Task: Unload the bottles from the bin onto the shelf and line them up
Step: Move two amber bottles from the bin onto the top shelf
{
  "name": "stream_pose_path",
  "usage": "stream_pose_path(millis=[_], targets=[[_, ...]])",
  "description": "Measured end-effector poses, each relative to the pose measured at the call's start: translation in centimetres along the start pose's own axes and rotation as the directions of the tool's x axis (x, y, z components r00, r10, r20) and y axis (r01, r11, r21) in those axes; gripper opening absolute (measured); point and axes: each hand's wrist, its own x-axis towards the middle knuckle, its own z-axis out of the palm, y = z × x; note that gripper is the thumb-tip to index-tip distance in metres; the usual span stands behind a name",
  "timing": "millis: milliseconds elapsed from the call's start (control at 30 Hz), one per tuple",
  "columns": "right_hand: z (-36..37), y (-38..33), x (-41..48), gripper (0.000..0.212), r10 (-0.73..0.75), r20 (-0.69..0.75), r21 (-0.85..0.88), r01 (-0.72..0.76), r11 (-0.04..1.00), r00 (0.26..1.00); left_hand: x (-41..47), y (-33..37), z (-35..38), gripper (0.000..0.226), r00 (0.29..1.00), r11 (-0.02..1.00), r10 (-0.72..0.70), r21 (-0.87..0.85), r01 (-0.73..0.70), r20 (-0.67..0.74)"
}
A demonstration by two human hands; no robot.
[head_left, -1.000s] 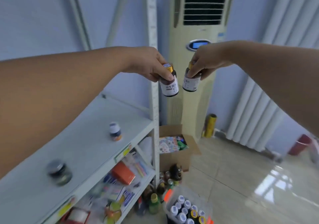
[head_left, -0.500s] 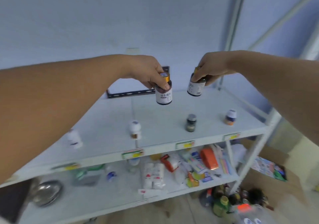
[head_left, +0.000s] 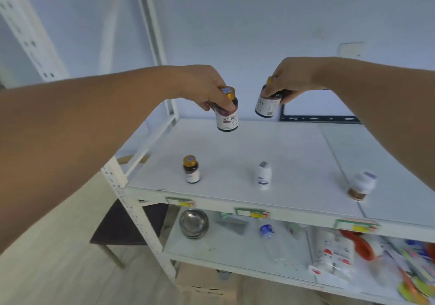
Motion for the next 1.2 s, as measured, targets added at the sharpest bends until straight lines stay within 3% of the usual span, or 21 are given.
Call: stream_pose_path(millis=[333, 567, 733, 900, 1100, 1200], targets=[[11.0, -4.9, 18.6, 0.04, -0.049, 0.14, -0.118, 0.066, 0.991, 0.989, 7.9, -16.2, 1.4, 0.019, 0.988, 0.988, -0.151, 0.02, 0.151, -0.009], [18.5, -4.1, 27.6, 0.029, 0.009, 0.234, -0.25, 0.051, 0.967, 0.972, 13.1, -22.9, 7.2, 0.041, 0.972, 0.975, -0.223, 0.033, 0.221, 0.072], [22.9, -2.4, 29.9, 0.036, 0.087, 0.336, -0.359, 0.042, 0.932, 0.938, 15.0, -24.7, 10.3, 0.043, 0.967, 0.987, -0.16, 0.047, 0.153, 0.201], [24.7, -1.0, 30.0, 0.034, 0.194, 0.333, -0.379, -0.057, 0.923, 0.923, 16.1, -24.9, 11.0, 0.046, 0.957, 0.999, -0.036, 0.023, 0.031, 0.289], [23.7, -1.6, 28.5, 0.042, 0.196, 0.288, -0.387, -0.073, 0.919, 0.937, 16.6, -25.3, 9.8, 0.065, 0.918, 0.997, 0.043, 0.038, -0.063, 0.395], [21.0, -2.1, 27.1, 0.053, 0.199, 0.196, -0.439, -0.096, 0.893, 0.96, 17.2, -24.5, 7.1, 0.072, 0.932, 0.995, 0.078, 0.034, -0.096, 0.355]])
